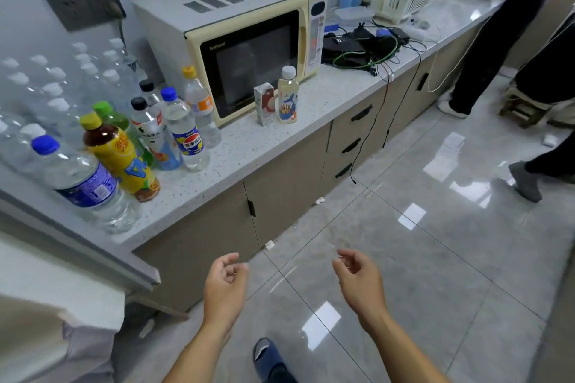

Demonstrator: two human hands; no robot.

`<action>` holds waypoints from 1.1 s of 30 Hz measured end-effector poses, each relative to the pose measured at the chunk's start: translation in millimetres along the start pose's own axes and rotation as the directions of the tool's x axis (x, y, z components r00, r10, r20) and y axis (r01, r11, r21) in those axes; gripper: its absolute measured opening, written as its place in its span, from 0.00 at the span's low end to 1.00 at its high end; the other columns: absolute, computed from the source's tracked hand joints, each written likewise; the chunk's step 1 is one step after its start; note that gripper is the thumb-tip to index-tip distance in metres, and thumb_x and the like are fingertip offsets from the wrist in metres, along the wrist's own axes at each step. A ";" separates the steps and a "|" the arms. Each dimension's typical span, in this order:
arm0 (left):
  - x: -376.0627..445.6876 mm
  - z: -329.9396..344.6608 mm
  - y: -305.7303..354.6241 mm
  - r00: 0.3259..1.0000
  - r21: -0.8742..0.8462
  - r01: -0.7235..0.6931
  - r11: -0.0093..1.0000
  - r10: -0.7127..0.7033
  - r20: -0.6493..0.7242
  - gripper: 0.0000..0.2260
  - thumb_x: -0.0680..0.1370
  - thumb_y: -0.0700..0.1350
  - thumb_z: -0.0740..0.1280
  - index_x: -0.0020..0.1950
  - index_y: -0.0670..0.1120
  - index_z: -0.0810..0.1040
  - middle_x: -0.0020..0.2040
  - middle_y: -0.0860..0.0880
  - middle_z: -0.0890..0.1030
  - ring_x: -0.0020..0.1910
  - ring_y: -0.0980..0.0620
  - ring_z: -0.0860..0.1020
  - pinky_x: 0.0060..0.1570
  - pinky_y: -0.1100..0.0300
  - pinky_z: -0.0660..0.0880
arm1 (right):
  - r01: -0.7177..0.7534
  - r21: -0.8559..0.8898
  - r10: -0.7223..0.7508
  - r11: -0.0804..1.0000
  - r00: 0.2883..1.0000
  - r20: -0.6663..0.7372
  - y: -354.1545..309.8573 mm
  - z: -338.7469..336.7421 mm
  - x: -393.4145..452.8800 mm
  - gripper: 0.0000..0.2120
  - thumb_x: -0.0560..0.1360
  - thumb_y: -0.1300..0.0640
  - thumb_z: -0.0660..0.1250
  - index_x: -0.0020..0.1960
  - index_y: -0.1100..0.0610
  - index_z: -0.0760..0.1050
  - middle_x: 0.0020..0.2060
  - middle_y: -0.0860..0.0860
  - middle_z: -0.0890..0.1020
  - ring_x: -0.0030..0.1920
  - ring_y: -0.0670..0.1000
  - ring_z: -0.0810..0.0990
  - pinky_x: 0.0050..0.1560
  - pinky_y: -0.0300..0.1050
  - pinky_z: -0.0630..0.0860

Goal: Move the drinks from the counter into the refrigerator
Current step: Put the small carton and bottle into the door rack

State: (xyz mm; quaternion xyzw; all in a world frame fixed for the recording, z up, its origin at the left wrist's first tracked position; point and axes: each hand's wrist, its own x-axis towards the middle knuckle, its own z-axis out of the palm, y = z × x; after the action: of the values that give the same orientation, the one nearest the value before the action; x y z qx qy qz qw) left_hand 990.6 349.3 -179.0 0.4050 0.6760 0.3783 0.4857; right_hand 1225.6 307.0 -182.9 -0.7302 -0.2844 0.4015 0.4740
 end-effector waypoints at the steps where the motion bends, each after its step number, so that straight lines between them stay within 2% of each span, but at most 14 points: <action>1: 13.9 4.5 10.0 1.000 -0.008 -0.005 1.000 0.005 0.008 0.08 0.79 0.44 0.67 0.55 0.55 0.76 0.48 0.49 0.81 0.45 0.52 0.80 0.49 0.53 0.80 | 0.002 -0.004 -0.002 1.000 1.000 0.001 -8.9 5.6 13.4 0.07 0.76 0.59 0.70 0.52 0.50 0.80 0.40 0.48 0.82 0.39 0.44 0.79 0.43 0.36 0.74; 3: 40.4 12.1 29.2 1.000 -0.026 -0.005 1.000 0.006 0.019 0.08 0.79 0.45 0.67 0.56 0.54 0.76 0.49 0.50 0.81 0.47 0.52 0.81 0.51 0.50 0.81 | 0.007 -0.028 -0.007 1.000 1.000 0.009 -27.8 16.6 39.0 0.07 0.76 0.58 0.70 0.53 0.51 0.80 0.40 0.48 0.82 0.39 0.44 0.79 0.42 0.37 0.74; 7: 93.3 25.2 66.8 0.999 -0.053 -0.036 0.998 0.037 0.012 0.08 0.78 0.45 0.67 0.55 0.55 0.76 0.49 0.50 0.82 0.47 0.54 0.81 0.52 0.50 0.81 | 0.051 -0.058 -0.050 0.997 0.999 0.010 -66.1 40.6 88.2 0.07 0.76 0.57 0.69 0.53 0.49 0.79 0.41 0.47 0.82 0.38 0.37 0.79 0.37 0.27 0.72; 9: 117.2 32.0 82.6 0.999 -0.071 -0.037 0.997 0.038 0.007 0.08 0.78 0.44 0.67 0.55 0.53 0.76 0.48 0.49 0.82 0.46 0.54 0.80 0.52 0.48 0.80 | 0.059 -0.071 -0.057 0.996 0.998 0.029 -80.9 51.3 110.6 0.07 0.76 0.56 0.69 0.53 0.49 0.79 0.42 0.46 0.82 0.40 0.39 0.80 0.39 0.29 0.72; 13: 152.8 44.5 102.7 0.999 -0.088 -0.039 0.995 0.036 -0.035 0.08 0.78 0.44 0.67 0.55 0.54 0.77 0.47 0.50 0.82 0.45 0.55 0.80 0.51 0.51 0.80 | 0.067 -0.070 -0.062 0.995 0.995 0.073 -98.0 67.8 150.3 0.07 0.76 0.56 0.69 0.54 0.50 0.80 0.41 0.47 0.82 0.39 0.44 0.79 0.41 0.39 0.75; 16: 176.3 57.8 113.7 0.998 -0.100 -0.039 0.994 0.033 -0.060 0.07 0.78 0.44 0.68 0.53 0.55 0.76 0.47 0.51 0.81 0.45 0.56 0.80 0.50 0.51 0.80 | 0.084 -0.084 -0.076 0.993 0.992 0.100 -107.9 77.9 187.8 0.07 0.76 0.56 0.69 0.53 0.49 0.80 0.40 0.46 0.82 0.38 0.44 0.79 0.39 0.37 0.74; 20: 203.8 79.3 128.0 0.994 -0.098 -0.019 0.995 0.009 -0.105 0.07 0.78 0.46 0.67 0.54 0.56 0.76 0.49 0.52 0.81 0.48 0.57 0.81 0.51 0.53 0.80 | 0.108 -0.062 -0.097 0.992 0.982 0.164 -122.5 90.8 239.3 0.06 0.76 0.56 0.70 0.50 0.46 0.79 0.40 0.47 0.81 0.39 0.46 0.79 0.41 0.41 0.77; 23: 224.4 97.8 144.6 0.988 -0.074 -0.004 0.997 -0.007 -0.156 0.07 0.78 0.46 0.67 0.53 0.57 0.76 0.50 0.54 0.80 0.49 0.57 0.80 0.50 0.55 0.80 | 0.149 -0.065 -0.131 0.987 0.965 0.229 -135.4 97.2 276.2 0.06 0.76 0.54 0.70 0.50 0.44 0.78 0.38 0.45 0.80 0.39 0.44 0.79 0.41 0.38 0.76; 26: 244.5 118.6 164.0 0.981 -0.037 0.029 0.999 -0.036 -0.191 0.08 0.78 0.46 0.68 0.53 0.58 0.76 0.51 0.54 0.81 0.49 0.55 0.81 0.45 0.61 0.78 | 0.157 -0.041 -0.141 0.987 0.954 0.263 -147.1 99.8 313.4 0.05 0.76 0.54 0.70 0.50 0.45 0.79 0.36 0.43 0.82 0.38 0.42 0.80 0.41 0.39 0.76; 29: 266.0 138.1 177.9 0.970 -0.003 0.057 0.998 -0.056 -0.236 0.08 0.78 0.47 0.68 0.53 0.59 0.76 0.52 0.54 0.81 0.50 0.55 0.81 0.49 0.58 0.80 | 0.148 -0.028 -0.131 0.989 0.936 0.327 -156.3 103.5 350.5 0.05 0.76 0.54 0.70 0.51 0.47 0.80 0.36 0.42 0.83 0.38 0.40 0.81 0.42 0.41 0.79; 31: 274.9 145.5 183.5 0.966 0.024 0.067 0.997 -0.059 -0.252 0.07 0.77 0.49 0.69 0.52 0.61 0.76 0.53 0.57 0.80 0.50 0.57 0.80 0.47 0.59 0.81 | 0.135 -0.018 -0.121 0.991 0.933 0.339 -160.9 106.8 365.8 0.07 0.76 0.54 0.70 0.54 0.49 0.81 0.36 0.44 0.83 0.38 0.41 0.80 0.44 0.43 0.81; 33: 285.3 151.9 189.0 0.960 0.043 0.073 0.996 -0.058 -0.273 0.09 0.76 0.51 0.70 0.53 0.63 0.74 0.54 0.60 0.79 0.48 0.60 0.79 0.42 0.64 0.78 | 0.140 -0.014 -0.127 0.990 0.934 0.334 -165.0 111.1 379.7 0.10 0.76 0.53 0.70 0.57 0.52 0.80 0.39 0.44 0.83 0.40 0.41 0.81 0.44 0.38 0.80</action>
State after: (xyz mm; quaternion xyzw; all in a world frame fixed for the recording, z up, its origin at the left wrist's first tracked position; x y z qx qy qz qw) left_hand 1113.8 701.2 -144.7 0.3394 0.7591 0.3959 0.3897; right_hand 1320.6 724.9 -176.6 -0.6401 -0.4165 0.4802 0.4316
